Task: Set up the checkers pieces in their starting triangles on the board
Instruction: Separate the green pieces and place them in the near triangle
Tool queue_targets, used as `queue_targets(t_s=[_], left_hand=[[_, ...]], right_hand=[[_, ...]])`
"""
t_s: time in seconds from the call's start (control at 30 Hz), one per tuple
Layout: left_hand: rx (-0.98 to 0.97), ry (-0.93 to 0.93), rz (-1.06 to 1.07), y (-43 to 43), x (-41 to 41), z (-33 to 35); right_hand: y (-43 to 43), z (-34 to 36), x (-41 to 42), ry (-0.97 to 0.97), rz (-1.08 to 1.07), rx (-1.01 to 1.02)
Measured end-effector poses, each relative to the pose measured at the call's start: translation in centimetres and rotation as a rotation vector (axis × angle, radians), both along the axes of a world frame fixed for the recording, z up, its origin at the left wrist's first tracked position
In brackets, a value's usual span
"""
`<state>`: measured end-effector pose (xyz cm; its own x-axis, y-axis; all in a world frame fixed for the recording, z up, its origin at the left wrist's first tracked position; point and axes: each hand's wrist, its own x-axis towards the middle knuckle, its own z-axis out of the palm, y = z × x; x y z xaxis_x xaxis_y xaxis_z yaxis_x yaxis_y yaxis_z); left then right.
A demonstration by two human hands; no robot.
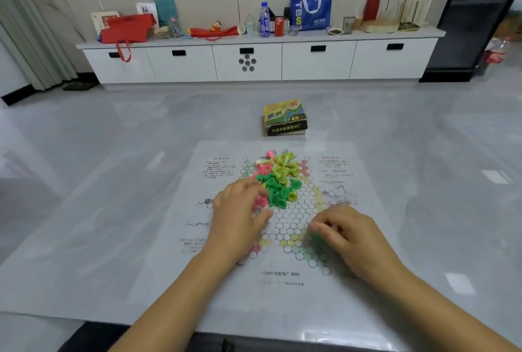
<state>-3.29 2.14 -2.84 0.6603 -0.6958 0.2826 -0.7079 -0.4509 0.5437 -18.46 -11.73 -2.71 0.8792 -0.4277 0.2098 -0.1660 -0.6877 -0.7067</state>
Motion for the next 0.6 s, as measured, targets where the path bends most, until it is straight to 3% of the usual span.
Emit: queue_targets(t_s=[0.13,0.27,0.6], left_hand=[[0.003,-0.113,0.024,-0.8,-0.3,-1.0],[0.061,-0.368,-0.003,-1.9,0.1,-1.3],[-0.044,-0.305,-0.08,-1.5,-0.6,-1.2]], right_hand=[[-0.5,-0.3,-0.6,0.092,0.035,-0.031],[-1.2,0.9,-0.8,0.226,0.18,-0.067],[-1.7,2.0,-1.6,0.364,0.281,-0.09]])
